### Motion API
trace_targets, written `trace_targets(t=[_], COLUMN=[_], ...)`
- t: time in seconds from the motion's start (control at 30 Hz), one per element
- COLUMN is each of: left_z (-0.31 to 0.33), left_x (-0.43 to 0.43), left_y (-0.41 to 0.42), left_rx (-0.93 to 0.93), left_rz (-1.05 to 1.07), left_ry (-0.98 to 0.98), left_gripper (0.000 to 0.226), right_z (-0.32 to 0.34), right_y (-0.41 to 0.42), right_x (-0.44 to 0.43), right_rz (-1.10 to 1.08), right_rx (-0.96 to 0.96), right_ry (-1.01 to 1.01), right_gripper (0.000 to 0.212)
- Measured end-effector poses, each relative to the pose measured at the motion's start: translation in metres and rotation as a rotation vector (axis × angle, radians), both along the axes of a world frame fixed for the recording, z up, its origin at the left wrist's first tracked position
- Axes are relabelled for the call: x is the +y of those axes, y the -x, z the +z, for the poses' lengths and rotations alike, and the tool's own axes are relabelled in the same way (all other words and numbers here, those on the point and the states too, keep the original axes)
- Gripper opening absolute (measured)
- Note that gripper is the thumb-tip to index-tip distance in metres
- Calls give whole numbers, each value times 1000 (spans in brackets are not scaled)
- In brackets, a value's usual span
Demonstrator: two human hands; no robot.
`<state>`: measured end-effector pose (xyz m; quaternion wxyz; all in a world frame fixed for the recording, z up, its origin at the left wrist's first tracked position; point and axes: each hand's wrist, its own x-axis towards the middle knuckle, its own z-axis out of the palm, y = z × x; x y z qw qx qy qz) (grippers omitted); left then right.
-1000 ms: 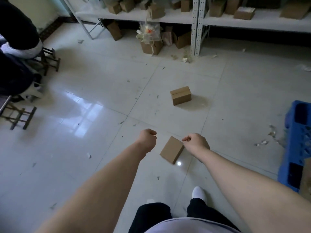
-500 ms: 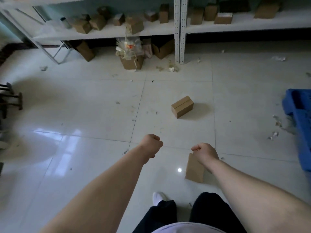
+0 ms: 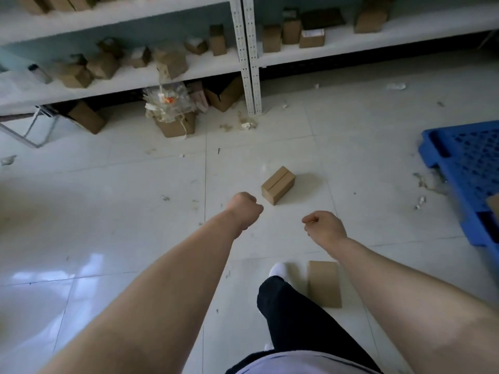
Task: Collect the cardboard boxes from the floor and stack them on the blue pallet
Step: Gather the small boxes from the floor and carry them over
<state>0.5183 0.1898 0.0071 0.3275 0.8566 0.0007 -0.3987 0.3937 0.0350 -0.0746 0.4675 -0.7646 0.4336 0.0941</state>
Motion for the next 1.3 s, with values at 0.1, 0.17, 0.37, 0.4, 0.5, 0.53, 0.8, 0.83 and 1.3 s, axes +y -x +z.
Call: trace_targets(t=[0.1,0.17,0.37,0.4,0.5,0.53,0.8,0.83,1.3], left_z=[0,-1,1,2,-1,-3,-44,-54,-246], left_x=[-15,-27,-67,-74,-96,-107,-205,-215,-294], left_y=[-40,-67,-139,-147,-165,-171,-189,-188,-107], left_rx=[-25,-20,-39,-43,-48,-50,29,56,90], left_rz=[-20,-34,-90,-111,-180,-216,-630,-690,-1325], left_ry=[-8,-35,-48,-62,-79,-81,-141,-147,-421], left_gripper=[47,46,17,6,10,12,18,19,26], right_z=[-2,-2,11,13,17,18,-14,-19,-187], right_y=[-37,-62,-125,-131,-141,-143,-108,-101,-8], right_x=[-11,-20,-56,-63,-82,-90,-120,-118,-83], right_rz=[-17,-26,-33,-41,-87,-120,-533,-608,-1092], right_rx=[5,21,55,60,72,73,210,230,415], right_ry=[-19,-19,13,26,51,60,1,-14,-356], right_gripper=[32,30,30,29,27,27,29,29,31])
